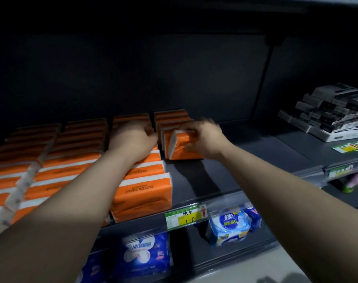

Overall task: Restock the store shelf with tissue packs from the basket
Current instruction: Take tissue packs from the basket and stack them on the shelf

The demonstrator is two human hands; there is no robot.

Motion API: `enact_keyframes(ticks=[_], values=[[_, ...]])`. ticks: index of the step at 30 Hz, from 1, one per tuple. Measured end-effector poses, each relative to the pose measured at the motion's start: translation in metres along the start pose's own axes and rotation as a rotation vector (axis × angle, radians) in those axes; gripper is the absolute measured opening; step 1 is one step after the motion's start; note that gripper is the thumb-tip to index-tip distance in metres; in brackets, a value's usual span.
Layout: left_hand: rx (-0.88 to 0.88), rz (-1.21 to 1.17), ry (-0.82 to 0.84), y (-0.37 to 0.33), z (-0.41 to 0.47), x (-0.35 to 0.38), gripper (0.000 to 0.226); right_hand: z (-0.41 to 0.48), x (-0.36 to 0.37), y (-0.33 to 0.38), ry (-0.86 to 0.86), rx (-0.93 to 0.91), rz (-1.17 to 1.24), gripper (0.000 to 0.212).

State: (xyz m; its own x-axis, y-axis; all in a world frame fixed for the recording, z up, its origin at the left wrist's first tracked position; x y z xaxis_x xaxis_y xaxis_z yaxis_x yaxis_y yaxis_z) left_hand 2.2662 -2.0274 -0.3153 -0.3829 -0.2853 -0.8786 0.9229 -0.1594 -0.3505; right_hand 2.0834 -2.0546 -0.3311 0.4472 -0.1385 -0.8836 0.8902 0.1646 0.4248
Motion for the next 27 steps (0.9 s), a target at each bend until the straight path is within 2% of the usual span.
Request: enact_keyframes(ticks=[6, 15, 21, 27], values=[[-0.067, 0.054, -0.061, 0.020, -0.020, -0.002, 0.040, 0.003, 0.023, 0.016, 0.041, 0.017, -0.170, 0.057], [-0.026, 0.057, -0.064, 0.011, -0.030, -0.007, 0.043, 0.003, 0.016, 0.012, 0.034, -0.010, -0.126, 0.078], [0.013, 0.093, -0.069, -0.010, -0.044, -0.024, 0.038, -0.023, -0.009, 0.011, -0.066, -0.105, -0.116, 0.062], [0.101, 0.138, -0.062, -0.051, -0.070, -0.034, 0.033, -0.077, -0.042, -0.010, -0.103, -0.124, -0.047, 0.050]])
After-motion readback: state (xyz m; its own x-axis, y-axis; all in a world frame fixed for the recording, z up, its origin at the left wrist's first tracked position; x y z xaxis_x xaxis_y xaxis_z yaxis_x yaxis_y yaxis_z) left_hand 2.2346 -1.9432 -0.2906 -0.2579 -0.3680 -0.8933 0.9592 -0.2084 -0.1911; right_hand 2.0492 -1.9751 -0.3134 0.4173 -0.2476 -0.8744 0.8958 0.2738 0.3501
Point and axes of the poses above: each hand's wrist, its own z-axis towards the middle knuckle, its own x-axis out of the palm, y = z × x, the point moved 5 cm from there along z, towards the middle knuckle, and after that the axes turned 10 degrees about x, right-handed, at the moved point
